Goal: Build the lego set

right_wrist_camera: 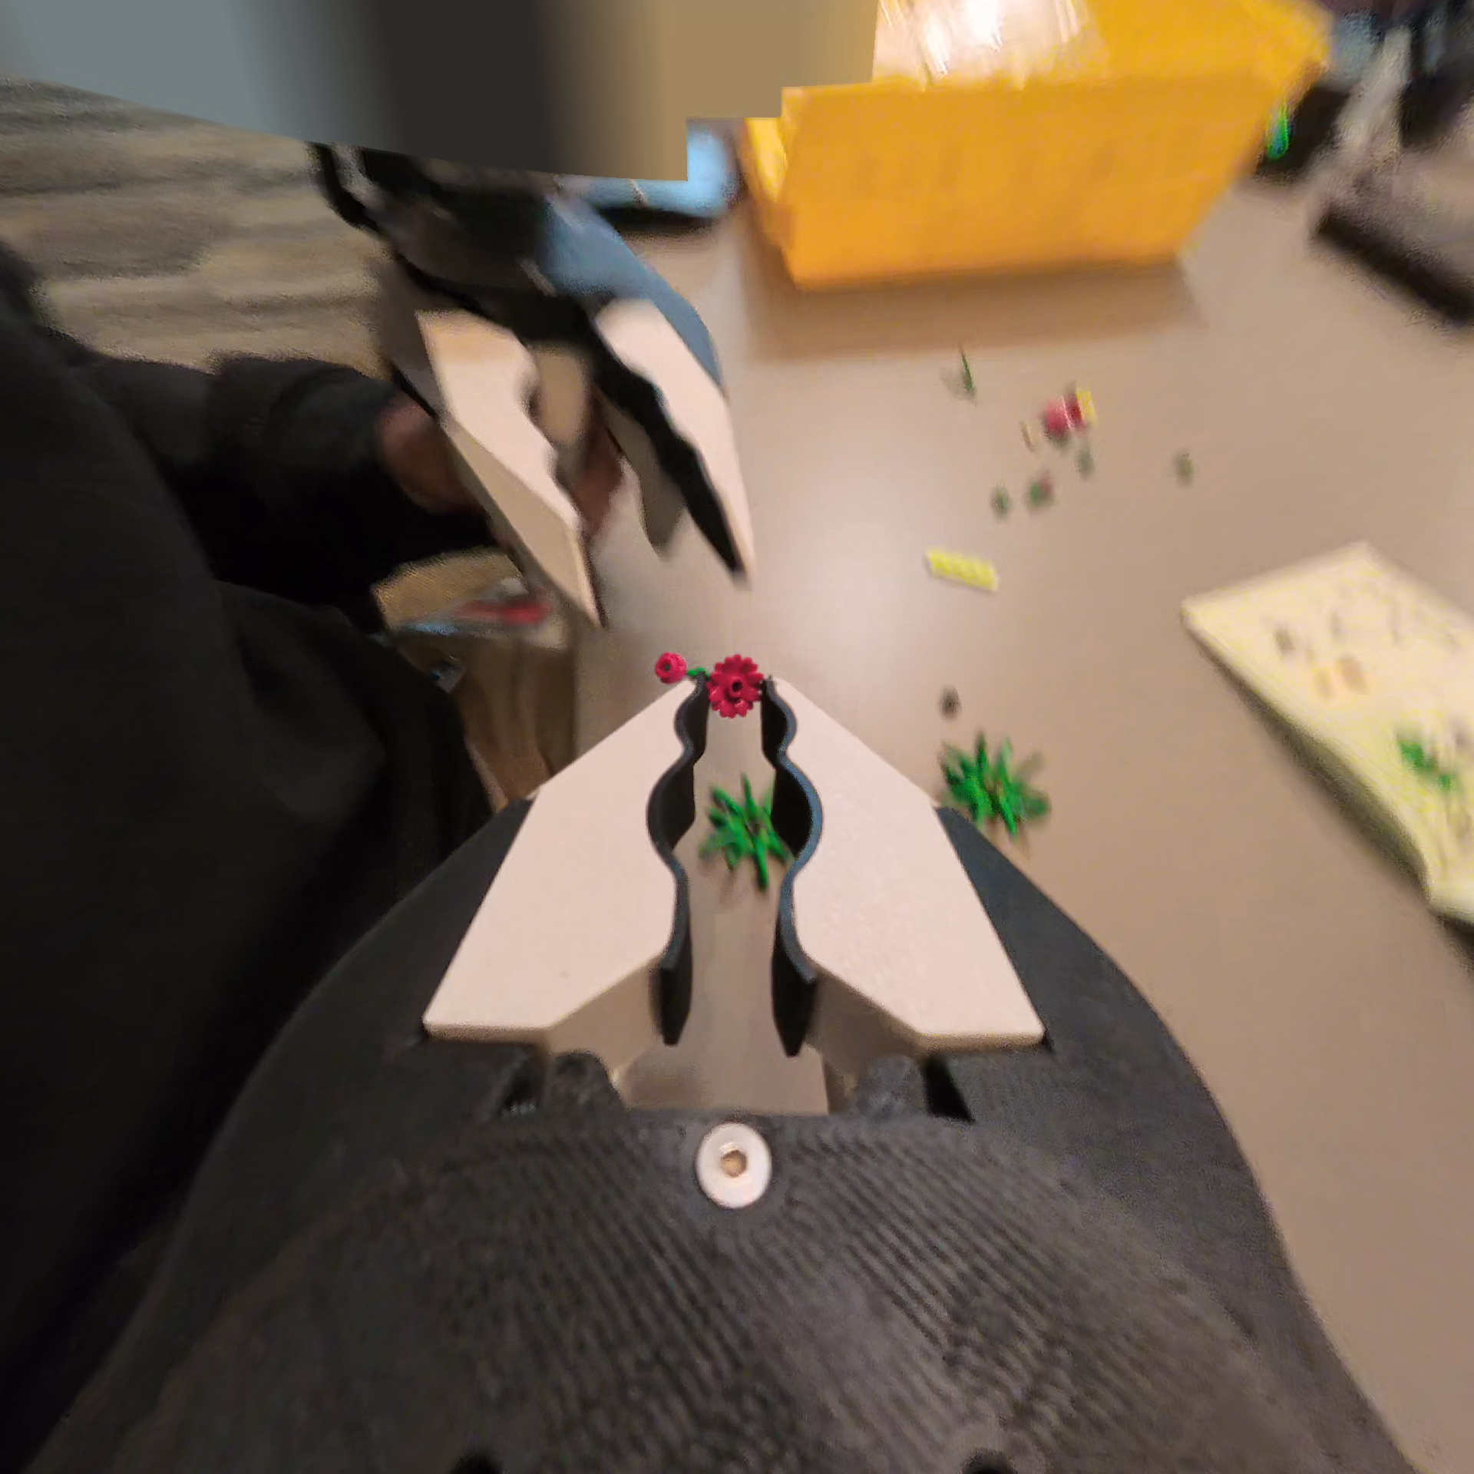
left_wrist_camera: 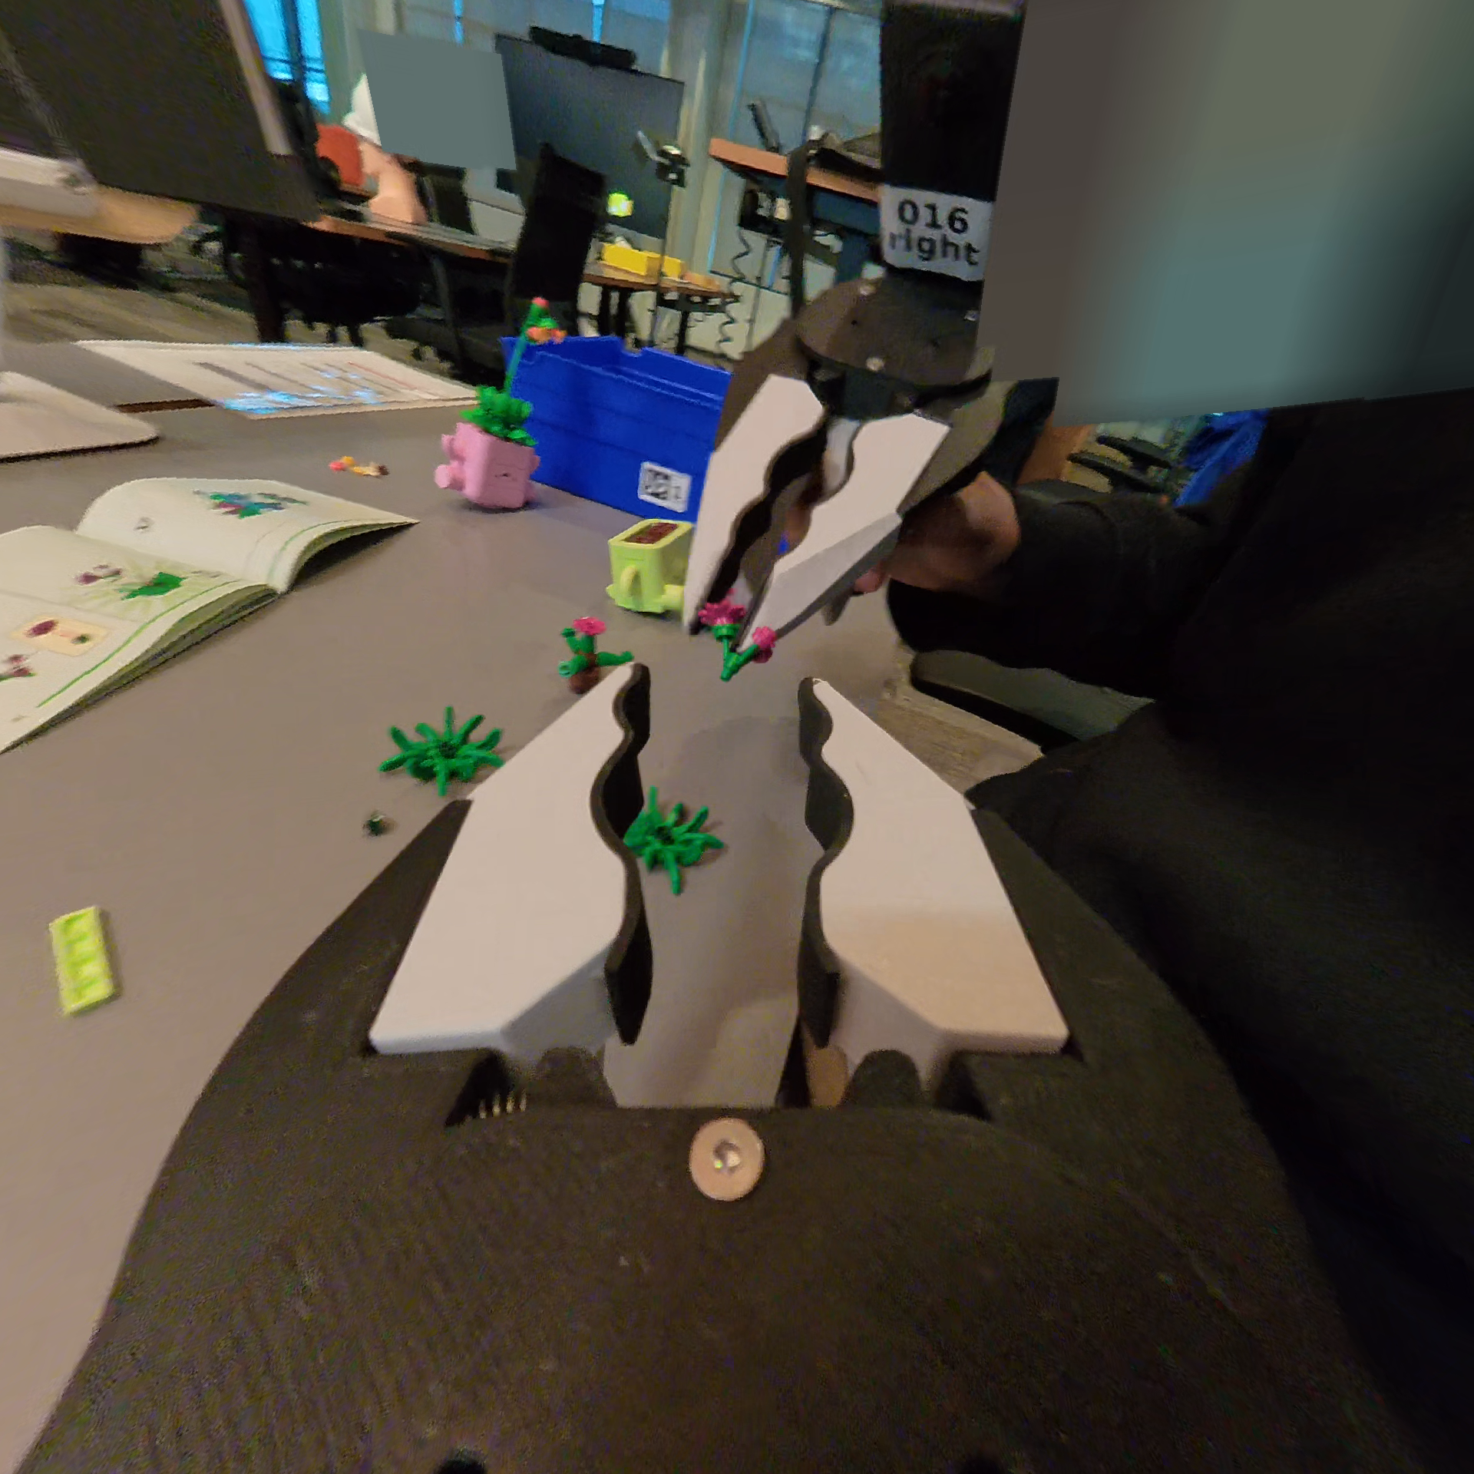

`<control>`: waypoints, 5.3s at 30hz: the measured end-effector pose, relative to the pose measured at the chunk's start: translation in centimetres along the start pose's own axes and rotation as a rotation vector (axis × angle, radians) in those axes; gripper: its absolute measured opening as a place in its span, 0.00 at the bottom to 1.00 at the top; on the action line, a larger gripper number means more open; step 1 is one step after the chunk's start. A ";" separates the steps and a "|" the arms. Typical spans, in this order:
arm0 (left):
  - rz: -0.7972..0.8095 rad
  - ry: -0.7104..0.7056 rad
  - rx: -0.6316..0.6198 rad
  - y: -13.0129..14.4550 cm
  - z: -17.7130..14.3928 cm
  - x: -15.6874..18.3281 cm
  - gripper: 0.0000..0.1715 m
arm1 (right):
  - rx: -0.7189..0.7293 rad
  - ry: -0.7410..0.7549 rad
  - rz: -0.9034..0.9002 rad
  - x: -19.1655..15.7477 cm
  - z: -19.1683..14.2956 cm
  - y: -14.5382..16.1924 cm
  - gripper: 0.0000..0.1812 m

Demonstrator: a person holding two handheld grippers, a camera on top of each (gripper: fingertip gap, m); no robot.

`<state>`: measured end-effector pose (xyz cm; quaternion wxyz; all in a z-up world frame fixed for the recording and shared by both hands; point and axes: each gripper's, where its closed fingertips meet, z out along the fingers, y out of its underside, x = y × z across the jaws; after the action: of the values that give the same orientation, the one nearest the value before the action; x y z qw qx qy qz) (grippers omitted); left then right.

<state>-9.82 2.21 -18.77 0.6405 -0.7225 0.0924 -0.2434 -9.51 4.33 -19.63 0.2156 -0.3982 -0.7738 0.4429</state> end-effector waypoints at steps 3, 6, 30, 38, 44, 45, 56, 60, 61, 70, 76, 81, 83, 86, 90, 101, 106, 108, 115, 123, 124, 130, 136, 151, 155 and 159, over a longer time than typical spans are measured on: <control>-0.019 -0.172 -0.061 1.0 -1.0 -3.3 0.19 | -0.137 0.031 0.114 1.4 0.6 3.1 0.06; -0.049 -0.298 -0.104 1.8 -2.1 -5.7 0.17 | -0.237 -0.004 0.200 1.4 1.4 5.1 0.06; -0.197 -0.314 -0.117 2.7 -2.8 -7.0 0.16 | -0.698 -0.038 0.110 1.7 3.6 8.1 0.06; -0.208 -0.313 -0.111 2.7 -2.9 -7.1 0.16 | -0.768 -0.003 0.011 1.7 3.7 8.0 0.06; -0.214 -0.311 -0.108 2.7 -3.0 -7.1 0.16 | -0.769 0.012 -0.027 1.7 3.7 8.0 0.06; -0.215 -0.311 -0.108 2.7 -3.0 -7.2 0.16 | -0.766 0.014 -0.032 1.7 3.7 8.0 0.06; -0.249 -0.303 -0.101 2.8 -3.1 -7.3 0.16 | -0.758 0.011 -0.013 1.7 3.7 8.0 0.06; -0.271 -0.297 -0.091 2.7 -3.2 -7.5 0.16 | -0.770 0.007 -0.006 1.7 3.7 8.0 0.06; -0.277 -0.294 -0.090 2.8 -3.2 -7.5 0.16 | -0.773 0.008 -0.005 1.7 3.7 8.0 0.06; -0.307 -0.286 -0.078 2.7 -3.3 -7.6 0.14 | -0.833 0.050 -0.069 1.7 3.7 7.9 0.06; -0.312 -0.286 -0.079 2.8 -3.4 -7.7 0.14 | -0.894 0.105 -0.174 1.7 3.8 7.8 0.06; -0.320 -0.284 -0.073 2.8 -3.5 -7.7 0.14 | -0.896 0.133 -0.219 1.7 3.9 7.8 0.06; -0.324 -0.282 -0.070 2.7 -3.5 -7.7 0.14 | -0.894 0.133 -0.208 1.6 3.9 7.8 0.06; -0.326 -0.282 -0.069 2.7 -3.6 -7.7 0.14 | -0.896 0.129 -0.197 1.6 3.9 7.8 0.06; -0.327 -0.282 -0.070 2.8 -3.6 -7.7 0.14 | -0.900 0.125 -0.195 1.6 3.9 7.9 0.06; -0.334 -0.280 -0.067 2.8 -3.6 -7.8 0.14 | -0.868 0.126 -0.189 1.6 4.0 8.0 0.05; -0.332 -0.282 -0.069 2.8 -3.6 -7.8 0.14 | -0.848 0.134 -0.195 1.6 3.9 8.0 0.05; -0.330 -0.284 -0.072 2.8 -3.6 -7.8 0.14 | -0.845 0.135 -0.196 1.6 4.0 8.0 0.05; -0.325 -0.287 -0.078 2.9 -3.5 -7.8 0.14 | -0.847 0.152 -0.227 1.6 4.0 7.9 0.05; -0.327 -0.286 -0.077 2.9 -3.5 -7.7 0.14 | -0.876 0.224 -0.265 3.2 3.2 8.2 0.06; -0.327 -0.287 -0.078 2.9 -3.5 -7.7 0.14 | -0.881 0.239 -0.277 3.5 3.0 8.2 0.06; -0.321 -0.292 -0.086 3.0 -3.5 -7.7 0.14 | -0.819 0.228 -0.205 3.7 2.7 7.7 0.10; -0.314 -0.292 -0.088 2.9 -3.4 -7.6 0.14 | -0.721 0.245 -0.133 4.0 1.8 6.3 0.13; -0.204 -0.304 -0.186 3.8 -1.9 -6.6 0.17 | -0.127 0.372 0.106 2.7 -0.5 6.8 0.17; -0.133 -0.328 -0.277 4.7 -0.9 -6.5 0.17 | -0.002 0.430 0.092 3.6 -1.0 6.9 0.14; -0.085 -0.342 -0.328 5.2 0.4 -6.2 0.18 | 0.079 0.438 0.118 4.2 -1.3 6.8 0.17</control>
<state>-14.09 4.46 -25.32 0.5099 -0.8509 -0.0095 -0.1259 -8.17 10.40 -24.86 0.3675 -0.5207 -0.6659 0.3878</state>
